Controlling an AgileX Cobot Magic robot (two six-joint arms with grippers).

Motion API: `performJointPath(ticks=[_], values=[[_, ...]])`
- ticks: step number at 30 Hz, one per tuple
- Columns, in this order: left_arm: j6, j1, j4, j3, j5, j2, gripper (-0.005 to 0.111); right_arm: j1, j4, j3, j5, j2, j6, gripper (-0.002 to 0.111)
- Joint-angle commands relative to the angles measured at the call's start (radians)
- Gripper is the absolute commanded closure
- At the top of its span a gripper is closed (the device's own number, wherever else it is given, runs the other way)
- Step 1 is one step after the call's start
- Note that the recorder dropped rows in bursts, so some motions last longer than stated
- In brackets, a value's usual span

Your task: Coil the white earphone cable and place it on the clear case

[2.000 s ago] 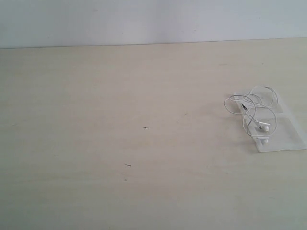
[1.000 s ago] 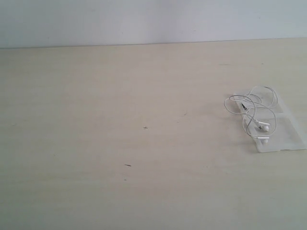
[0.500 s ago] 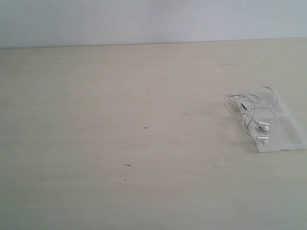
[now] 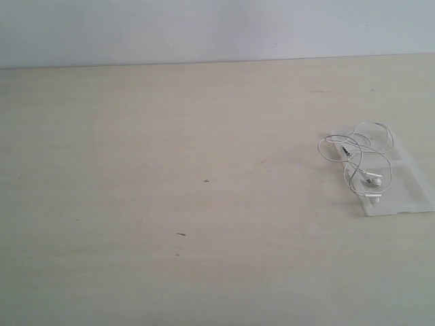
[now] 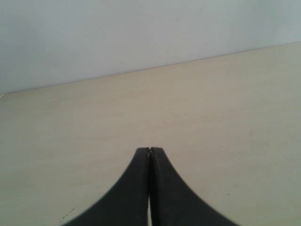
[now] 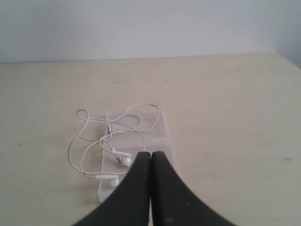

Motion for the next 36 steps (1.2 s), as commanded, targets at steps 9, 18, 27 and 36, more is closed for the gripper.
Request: performJointPath(ticks=[9, 18, 27, 36], values=[[-0.008, 0.001, 0.003, 0.002, -0.001, -0.006, 0.107, -0.004, -0.001, 0.004, -0.027, -0.005, -0.009, 0.108], [-0.008, 0.001, 0.003, 0.002, -0.001, -0.006, 0.107, -0.004, -0.001, 0.004, -0.027, -0.005, -0.009, 0.108], [-0.008, 0.001, 0.003, 0.002, -0.001, -0.006, 0.107, -0.004, -0.001, 0.004, -0.027, -0.005, -0.009, 0.108], [-0.008, 0.001, 0.003, 0.002, -0.001, -0.006, 0.107, -0.004, 0.007, 0.004, -0.027, -0.005, -0.009, 0.108]])
